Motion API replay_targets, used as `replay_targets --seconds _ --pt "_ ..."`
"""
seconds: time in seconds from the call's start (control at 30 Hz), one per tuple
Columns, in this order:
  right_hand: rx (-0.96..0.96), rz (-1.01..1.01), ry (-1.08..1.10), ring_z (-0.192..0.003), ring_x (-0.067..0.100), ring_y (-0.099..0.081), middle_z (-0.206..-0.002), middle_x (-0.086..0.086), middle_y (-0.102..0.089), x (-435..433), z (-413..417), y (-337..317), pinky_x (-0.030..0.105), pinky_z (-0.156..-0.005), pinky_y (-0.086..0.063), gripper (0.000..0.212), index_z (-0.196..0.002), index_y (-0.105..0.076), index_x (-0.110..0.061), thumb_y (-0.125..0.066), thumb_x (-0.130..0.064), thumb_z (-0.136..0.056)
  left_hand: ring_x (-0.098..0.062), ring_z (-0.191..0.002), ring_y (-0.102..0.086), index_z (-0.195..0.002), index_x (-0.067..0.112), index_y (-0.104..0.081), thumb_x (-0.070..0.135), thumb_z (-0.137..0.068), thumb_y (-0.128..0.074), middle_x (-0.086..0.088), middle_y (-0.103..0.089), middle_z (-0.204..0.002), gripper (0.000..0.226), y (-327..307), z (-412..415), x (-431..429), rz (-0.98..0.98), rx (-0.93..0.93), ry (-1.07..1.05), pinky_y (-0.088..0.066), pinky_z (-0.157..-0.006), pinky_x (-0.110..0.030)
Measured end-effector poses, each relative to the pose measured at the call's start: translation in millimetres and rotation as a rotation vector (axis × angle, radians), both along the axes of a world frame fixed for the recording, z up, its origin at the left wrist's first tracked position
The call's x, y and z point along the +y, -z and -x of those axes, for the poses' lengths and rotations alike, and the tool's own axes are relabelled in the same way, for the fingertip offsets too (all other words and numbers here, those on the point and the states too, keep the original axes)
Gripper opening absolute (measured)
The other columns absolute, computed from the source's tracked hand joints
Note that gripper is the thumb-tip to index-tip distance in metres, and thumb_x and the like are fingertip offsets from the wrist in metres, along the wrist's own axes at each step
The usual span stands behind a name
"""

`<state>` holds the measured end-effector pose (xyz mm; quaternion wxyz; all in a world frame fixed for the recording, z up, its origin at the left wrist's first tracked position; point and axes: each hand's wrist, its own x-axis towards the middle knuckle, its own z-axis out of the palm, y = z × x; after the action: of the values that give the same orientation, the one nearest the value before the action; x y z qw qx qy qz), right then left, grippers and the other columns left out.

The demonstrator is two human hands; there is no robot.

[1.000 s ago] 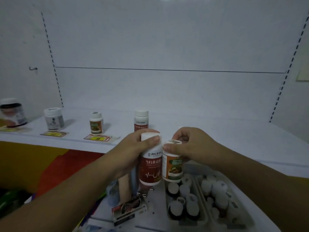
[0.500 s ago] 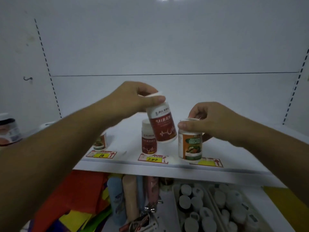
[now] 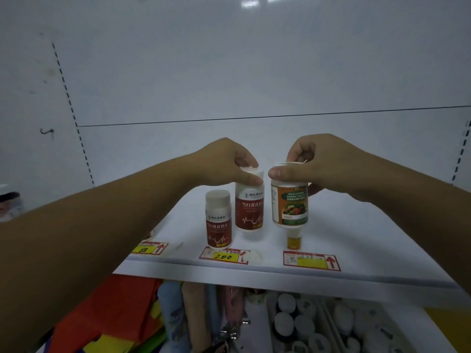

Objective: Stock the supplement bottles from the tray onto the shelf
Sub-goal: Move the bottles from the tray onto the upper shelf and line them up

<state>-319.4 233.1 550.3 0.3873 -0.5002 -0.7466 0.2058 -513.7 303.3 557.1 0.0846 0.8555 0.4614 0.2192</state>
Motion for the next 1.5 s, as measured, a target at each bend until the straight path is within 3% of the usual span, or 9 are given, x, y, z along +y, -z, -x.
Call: replay_targets --seconds 0.27,0.43,0.53,0.77,0.9,1.1,1.27,1.4,1.5 --pt "0.044 -0.012 -0.016 -0.056 -0.005 -0.065 -0.076 -0.003 -0.066 10.1 0.5 8.6 0.012 -0.04 -0.046 0.066 -0.077 -0.058 -0.019 -0.064 -0.067 -0.032 -0.012 -0.093 -0.057 -0.113 0.022 -0.063 0.045 -0.068 -0.077 0.007 -0.064 -0.106 0.053 19.4 -4.5 12.3 0.009 0.314 -0.045 -0.041 -0.069 -0.018" --pt "0.098 -0.04 0.003 -0.06 -0.005 -0.065 -0.076 -0.003 -0.067 14.1 8.5 12.2 0.012 -0.041 -0.047 0.061 -0.081 -0.06 -0.018 -0.067 -0.061 -0.039 -0.016 -0.102 -0.058 -0.117 0.021 -0.06 0.045 -0.07 -0.075 0.003 -0.063 -0.117 0.055 26.9 2.3 16.1 0.03 0.318 -0.055 -0.044 -0.079 -0.025" --pt "0.128 -0.062 0.0 -0.062 -0.003 -0.066 -0.078 -0.003 -0.067 14.1 20.7 10.4 0.012 -0.043 -0.048 0.056 -0.085 -0.061 -0.019 -0.067 -0.057 -0.044 -0.015 -0.114 -0.053 -0.126 0.024 -0.053 0.052 -0.079 -0.062 0.004 -0.058 -0.127 0.056 21.1 16.5 15.9 0.066 0.314 -0.035 -0.041 -0.088 -0.027" --pt "0.118 -0.069 -0.06 -0.063 0.007 -0.07 -0.077 -0.003 -0.071 19.9 86.7 -7.9 0.019 -0.049 -0.054 0.057 -0.082 -0.067 -0.018 -0.069 -0.059 -0.043 -0.015 -0.122 -0.047 -0.13 0.034 -0.046 0.063 -0.087 -0.038 0.006 -0.047 -0.14 0.053 -10.1 120.0 26.1 0.018 0.311 -0.146 -0.036 -0.096 -0.03" --pt "-0.106 -0.146 0.024 -0.068 0.01 -0.066 -0.079 -0.005 -0.066 45.6 152.3 -12.5 0.026 -0.056 -0.055 0.045 -0.082 -0.064 -0.02 -0.075 -0.056 -0.058 -0.021 -0.124 -0.046 -0.134 0.029 -0.043 0.057 -0.091 -0.038 0.0 -0.044 -0.144 0.052 1.8 168.2 39.3 0.007 0.424 -0.239 -0.036 -0.098 -0.034" --pt "-0.674 -0.175 0.199 -0.076 0.017 -0.057 -0.086 0.001 -0.062 95.2 232.4 22.8 0.029 -0.062 -0.047 0.061 -0.09 -0.063 -0.012 -0.074 -0.063 -0.059 -0.022 -0.129 -0.043 -0.136 0.022 -0.042 0.047 -0.095 -0.038 -0.003 -0.043 -0.146 0.048 24.4 214.1 49.2 0.054 0.436 -0.258 -0.034 -0.105 -0.036" --pt "-0.713 -0.028 0.19 -0.072 0.015 -0.057 -0.085 0.002 -0.064 117.0 252.9 55.2 0.024 -0.055 -0.042 0.054 -0.087 -0.062 -0.012 -0.076 -0.058 -0.062 -0.022 -0.129 -0.042 -0.136 0.023 -0.042 0.046 -0.096 -0.038 -0.002 -0.042 -0.146 0.047 29.2 228.4 50.0 0.022 0.374 -0.175 -0.033 -0.103 -0.034" --pt "-0.643 0.032 0.233 -0.073 0.013 -0.056 -0.091 0.002 -0.066 116.8 253.9 66.6 0.024 -0.059 -0.043 0.049 -0.09 -0.061 -0.014 -0.073 -0.056 -0.067 -0.022 -0.13 -0.041 -0.137 0.022 -0.041 0.045 -0.095 -0.039 -0.002 -0.041 -0.147 0.048 36.0 226.8 52.7 0.022 0.363 -0.109 -0.033 -0.104 -0.034" --pt "-0.636 0.037 0.225 -0.095 0.018 -0.057 -0.117 0.004 -0.063 109.8 248.9 72.3 0.031 -0.079 -0.048 0.062 -0.118 -0.056 -0.017 -0.06 -0.063 -0.075 -0.023 -0.131 -0.041 -0.139 0.022 -0.038 0.048 -0.094 -0.04 -0.003 -0.039 -0.149 0.052 37.8 220.8 58.5 0.011 0.372 -0.093 -0.033 -0.105 -0.037"
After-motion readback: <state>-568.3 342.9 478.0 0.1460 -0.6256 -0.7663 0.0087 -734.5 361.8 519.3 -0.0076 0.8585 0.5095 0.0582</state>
